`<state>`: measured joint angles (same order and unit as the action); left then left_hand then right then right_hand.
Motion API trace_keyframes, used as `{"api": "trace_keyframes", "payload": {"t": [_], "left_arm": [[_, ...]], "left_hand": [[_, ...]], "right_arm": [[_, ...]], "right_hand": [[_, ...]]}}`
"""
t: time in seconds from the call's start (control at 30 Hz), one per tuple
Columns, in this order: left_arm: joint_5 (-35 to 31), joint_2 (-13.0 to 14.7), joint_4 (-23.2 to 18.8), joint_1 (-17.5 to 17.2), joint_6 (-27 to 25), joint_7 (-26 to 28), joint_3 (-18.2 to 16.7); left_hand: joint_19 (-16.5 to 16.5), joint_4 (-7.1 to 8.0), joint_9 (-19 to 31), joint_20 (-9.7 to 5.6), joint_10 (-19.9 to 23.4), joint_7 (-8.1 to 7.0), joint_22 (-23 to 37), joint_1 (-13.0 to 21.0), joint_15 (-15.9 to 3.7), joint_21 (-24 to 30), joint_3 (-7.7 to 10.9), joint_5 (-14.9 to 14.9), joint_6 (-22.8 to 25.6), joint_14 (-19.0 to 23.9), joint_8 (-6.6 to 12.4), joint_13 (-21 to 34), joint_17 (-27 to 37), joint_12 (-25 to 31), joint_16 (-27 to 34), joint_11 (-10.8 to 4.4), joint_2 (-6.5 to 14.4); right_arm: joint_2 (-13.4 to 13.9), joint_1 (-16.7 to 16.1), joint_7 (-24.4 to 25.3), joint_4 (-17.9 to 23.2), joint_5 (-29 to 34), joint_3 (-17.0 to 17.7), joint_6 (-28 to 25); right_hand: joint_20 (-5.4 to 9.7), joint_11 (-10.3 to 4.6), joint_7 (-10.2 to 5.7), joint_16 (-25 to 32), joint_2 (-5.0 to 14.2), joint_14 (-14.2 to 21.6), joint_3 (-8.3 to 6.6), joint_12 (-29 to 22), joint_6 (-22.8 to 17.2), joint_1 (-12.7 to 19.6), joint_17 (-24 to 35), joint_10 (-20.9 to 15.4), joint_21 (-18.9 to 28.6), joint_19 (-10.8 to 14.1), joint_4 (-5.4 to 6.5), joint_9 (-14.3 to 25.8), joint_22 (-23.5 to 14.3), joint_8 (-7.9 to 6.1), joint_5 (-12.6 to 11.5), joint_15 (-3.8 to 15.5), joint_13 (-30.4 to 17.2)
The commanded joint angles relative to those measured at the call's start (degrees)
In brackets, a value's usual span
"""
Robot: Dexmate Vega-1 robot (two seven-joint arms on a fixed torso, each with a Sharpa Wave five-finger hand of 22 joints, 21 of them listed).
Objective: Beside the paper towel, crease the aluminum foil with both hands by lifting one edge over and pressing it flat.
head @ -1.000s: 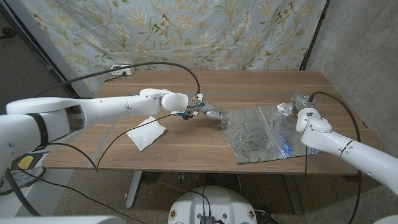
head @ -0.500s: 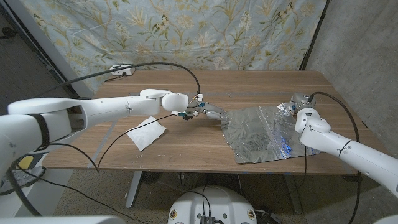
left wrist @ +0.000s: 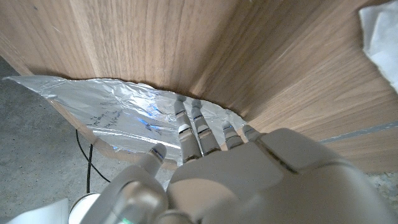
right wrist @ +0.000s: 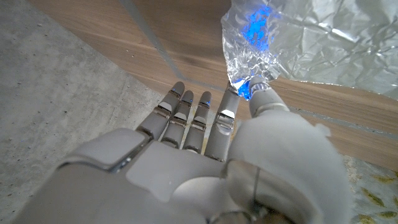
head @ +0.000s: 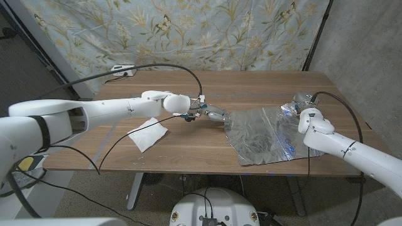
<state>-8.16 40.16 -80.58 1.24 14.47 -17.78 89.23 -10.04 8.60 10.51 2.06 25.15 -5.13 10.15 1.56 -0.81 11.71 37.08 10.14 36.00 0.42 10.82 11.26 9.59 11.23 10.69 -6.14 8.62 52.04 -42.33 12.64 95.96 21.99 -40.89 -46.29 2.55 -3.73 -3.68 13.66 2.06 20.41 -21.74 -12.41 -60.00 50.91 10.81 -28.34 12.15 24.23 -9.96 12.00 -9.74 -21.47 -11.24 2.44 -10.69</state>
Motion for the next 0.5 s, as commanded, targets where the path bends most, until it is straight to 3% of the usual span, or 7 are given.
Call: {"api": "trace_keyframes", "payload": {"t": [0.03, 0.2, 0.5], "left_arm": [[0.04, 0.15, -0.63, -0.1, -0.54, -0.24, 0.03], [-0.05, 0.19, -0.73, -0.03, -0.57, -0.27, 0.05], [0.07, 0.04, -0.38, -0.17, -0.38, -0.06, 0.03]], "left_hand": [[-7.07, -0.02, 0.2, 0.27, -0.03, 0.27, 0.14, 0.52, 0.23, 0.04, 0.4, -0.06, 0.25, 0.17, 0.22, 0.29, 0.21, 0.21, 0.05, 0.44, -0.07], [-6.99, -0.07, 0.21, 0.3, 0.04, 0.26, 0.14, 0.57, 0.26, 0.06, 0.48, -0.07, 0.1, 0.2, 0.16, 0.3, 0.21, 0.27, 0.05, 0.53, -0.11], [-6.93, -0.18, 0.22, 0.32, -0.05, 0.15, 0.14, 0.65, 0.25, 0.04, 0.63, -0.08, -0.06, 0.18, 0.11, 0.29, 0.2, 0.3, 0.02, 0.29, -0.21]], "right_arm": [[0.53, -0.84, 0.41, 0.55, -0.23, 0.52, -0.49], [0.78, -1.18, 0.59, 1.01, -0.25, 0.68, -0.71], [1.75, -1.38, -0.1, 3.31, 0.03, 0.88, -1.63]], "right_hand": [[1.43, -0.14, -0.4, 0.22, 0.13, 0.52, 0.37, 0.14, -0.67, 0.98, 0.13, -0.75, 0.01, 0.31, 0.13, 0.1, -0.27, -0.36, -0.26, 4.56, -0.09], [1.67, -0.92, -0.79, 0.28, 0.37, 0.95, 0.45, 0.09, -1.79, 1.78, 0.21, -1.75, -0.03, 0.51, 0.21, 0.1, -0.28, -0.68, -0.23, 4.99, -0.1], [1.71, -0.54, -0.78, 0.28, 0.37, 1.19, 0.6, 0.16, -2.29, 2.22, 0.24, -2.18, -0.06, 0.64, 0.25, 0.1, -0.28, -0.79, -0.18, 5.08, -0.09]]}}
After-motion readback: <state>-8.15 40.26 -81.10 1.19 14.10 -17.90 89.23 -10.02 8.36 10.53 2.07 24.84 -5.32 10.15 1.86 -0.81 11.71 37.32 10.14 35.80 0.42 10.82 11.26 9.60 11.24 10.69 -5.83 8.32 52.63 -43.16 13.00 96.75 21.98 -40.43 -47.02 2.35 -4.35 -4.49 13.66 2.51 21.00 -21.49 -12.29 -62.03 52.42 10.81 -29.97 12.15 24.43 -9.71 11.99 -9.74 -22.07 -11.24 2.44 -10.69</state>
